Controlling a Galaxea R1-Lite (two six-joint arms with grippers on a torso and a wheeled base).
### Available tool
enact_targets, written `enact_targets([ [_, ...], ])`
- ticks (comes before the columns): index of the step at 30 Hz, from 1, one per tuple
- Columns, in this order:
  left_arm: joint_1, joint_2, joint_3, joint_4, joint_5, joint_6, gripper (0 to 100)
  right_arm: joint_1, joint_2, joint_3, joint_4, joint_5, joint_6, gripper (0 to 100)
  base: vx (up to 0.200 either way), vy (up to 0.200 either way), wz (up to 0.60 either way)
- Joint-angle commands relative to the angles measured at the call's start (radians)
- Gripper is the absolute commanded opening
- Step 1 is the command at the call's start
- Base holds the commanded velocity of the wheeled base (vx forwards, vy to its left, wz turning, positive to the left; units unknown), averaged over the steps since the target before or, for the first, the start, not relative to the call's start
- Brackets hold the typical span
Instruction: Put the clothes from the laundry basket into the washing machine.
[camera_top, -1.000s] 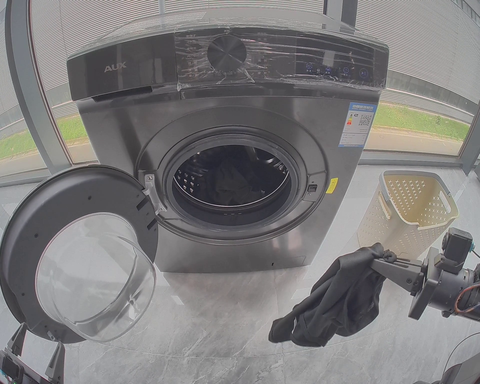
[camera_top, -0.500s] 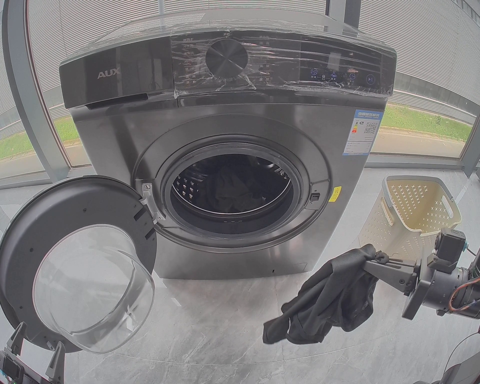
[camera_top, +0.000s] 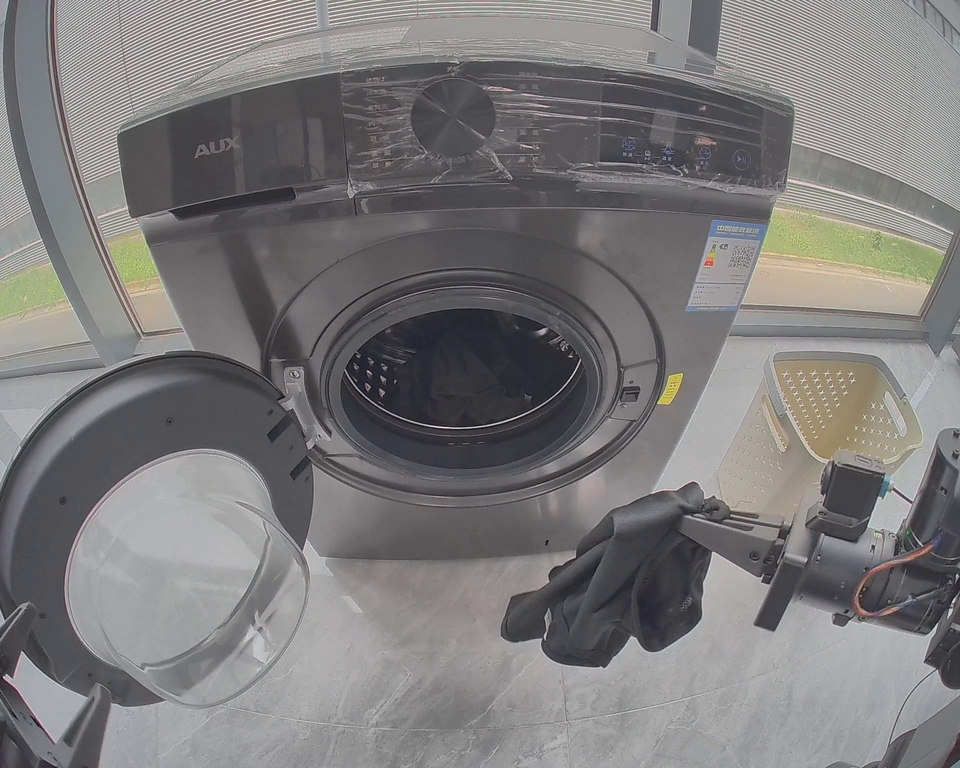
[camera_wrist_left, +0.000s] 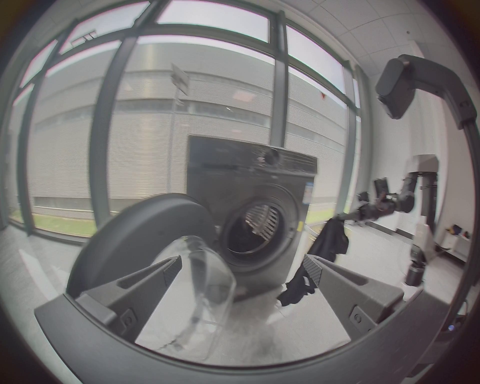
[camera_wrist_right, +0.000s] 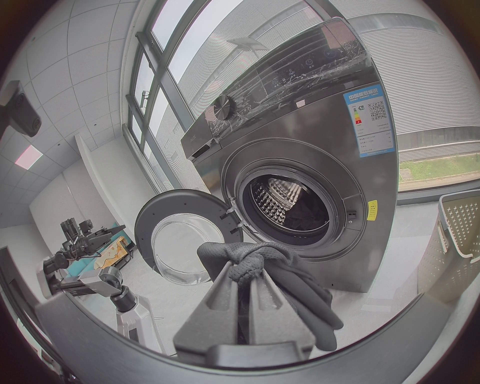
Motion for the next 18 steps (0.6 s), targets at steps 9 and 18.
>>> enact_targets([
  [9, -0.141, 0.699, -0.066, -0.145, -0.335, 0.116, 100, 0.042, 0.215, -0.161, -0.127, -0.031, 0.089, 0, 0.0, 0.0, 0.0],
  [18, -0.348, 1.067, -0.089, -0.365, -0.206, 0.095, 100, 0.09, 0.347, -0.249, -0.202, -0.143, 0.123, 0, 0.0, 0.0, 0.0],
])
